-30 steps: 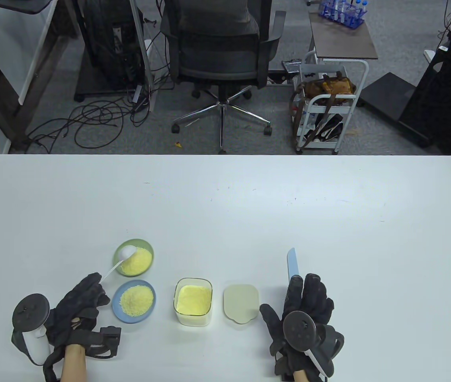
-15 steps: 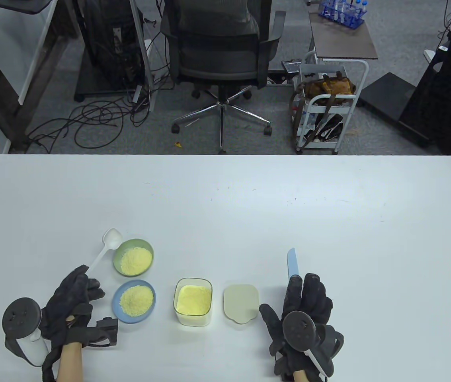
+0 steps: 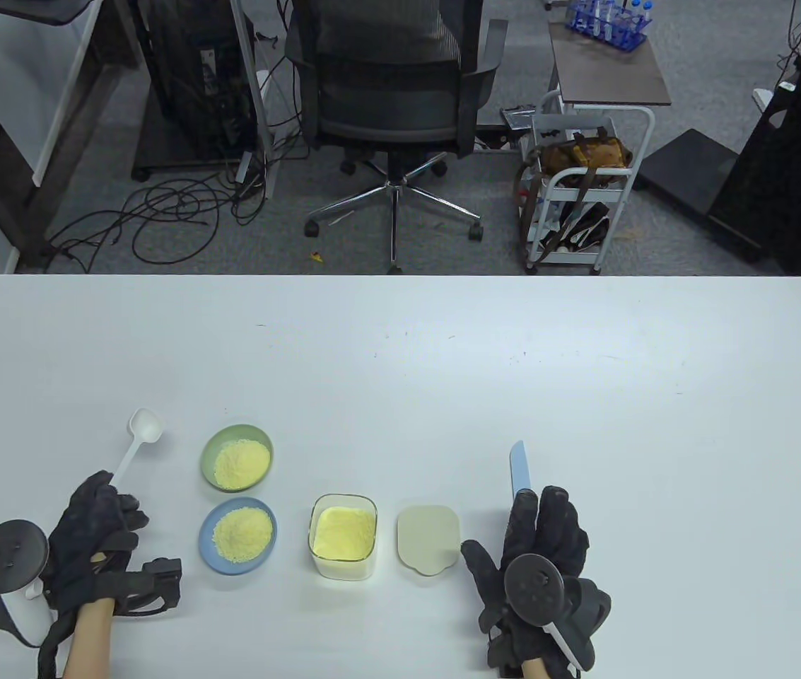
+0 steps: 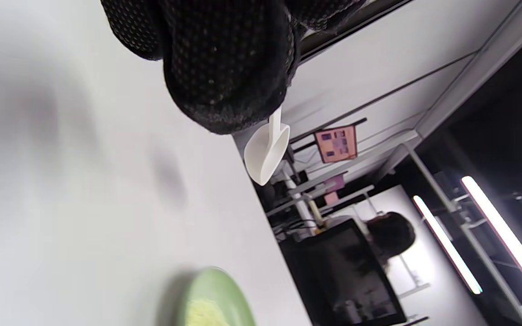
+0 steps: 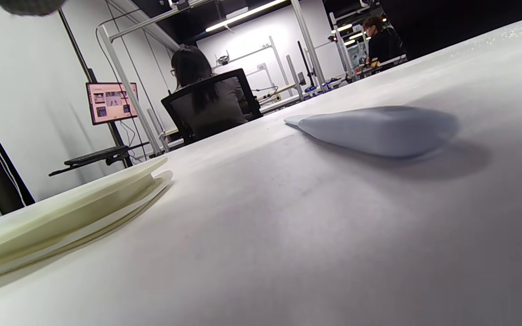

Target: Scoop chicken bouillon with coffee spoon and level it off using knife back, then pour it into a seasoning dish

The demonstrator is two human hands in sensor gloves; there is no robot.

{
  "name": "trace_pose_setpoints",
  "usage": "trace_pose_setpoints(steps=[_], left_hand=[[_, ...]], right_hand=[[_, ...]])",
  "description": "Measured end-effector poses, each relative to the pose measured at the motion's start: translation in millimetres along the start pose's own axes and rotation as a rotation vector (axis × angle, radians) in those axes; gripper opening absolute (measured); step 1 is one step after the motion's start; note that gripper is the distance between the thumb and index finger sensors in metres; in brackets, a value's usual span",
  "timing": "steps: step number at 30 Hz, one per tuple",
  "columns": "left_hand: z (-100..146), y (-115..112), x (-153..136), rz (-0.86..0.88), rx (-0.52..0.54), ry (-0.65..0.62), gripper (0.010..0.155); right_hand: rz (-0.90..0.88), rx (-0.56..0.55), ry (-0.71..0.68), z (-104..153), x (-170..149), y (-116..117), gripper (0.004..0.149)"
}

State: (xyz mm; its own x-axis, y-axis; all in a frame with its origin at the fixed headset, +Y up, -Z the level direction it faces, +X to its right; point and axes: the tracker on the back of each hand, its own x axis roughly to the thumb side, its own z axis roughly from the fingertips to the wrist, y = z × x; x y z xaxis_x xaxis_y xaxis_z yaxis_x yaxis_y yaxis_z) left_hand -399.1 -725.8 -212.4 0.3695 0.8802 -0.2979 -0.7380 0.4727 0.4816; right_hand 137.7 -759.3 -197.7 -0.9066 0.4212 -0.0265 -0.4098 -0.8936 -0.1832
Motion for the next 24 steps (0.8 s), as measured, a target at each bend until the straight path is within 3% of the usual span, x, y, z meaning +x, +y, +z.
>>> trace_pose_setpoints(steps=[6, 16, 20, 24], left_hand=[[-1.5, -4.8, -28.3, -0.087, 0.033, 0.025, 0.047], [-0.3, -9.9, -46.1, -0.516, 0.034, 0.1, 0.043], [-1.2, -10.8, -44.2, -0.545, 0.025, 0.108, 0.041], [-2.8, -13.0, -44.8, -0.552, -0.003, 0.202, 0.04]], right_hand=[[-0.006, 0.004, -0.002, 0.0, -0.2, 0.1, 0.09], [-0.015, 0.005, -0.003, 0.2, -0.6, -0.1, 0.09], [-0.018, 0.01, -0.007, 0.1, -0.3, 0.3, 0.09], [-0.029, 0.011, -0.002, 0.2, -1.3, -0.1, 0.09]])
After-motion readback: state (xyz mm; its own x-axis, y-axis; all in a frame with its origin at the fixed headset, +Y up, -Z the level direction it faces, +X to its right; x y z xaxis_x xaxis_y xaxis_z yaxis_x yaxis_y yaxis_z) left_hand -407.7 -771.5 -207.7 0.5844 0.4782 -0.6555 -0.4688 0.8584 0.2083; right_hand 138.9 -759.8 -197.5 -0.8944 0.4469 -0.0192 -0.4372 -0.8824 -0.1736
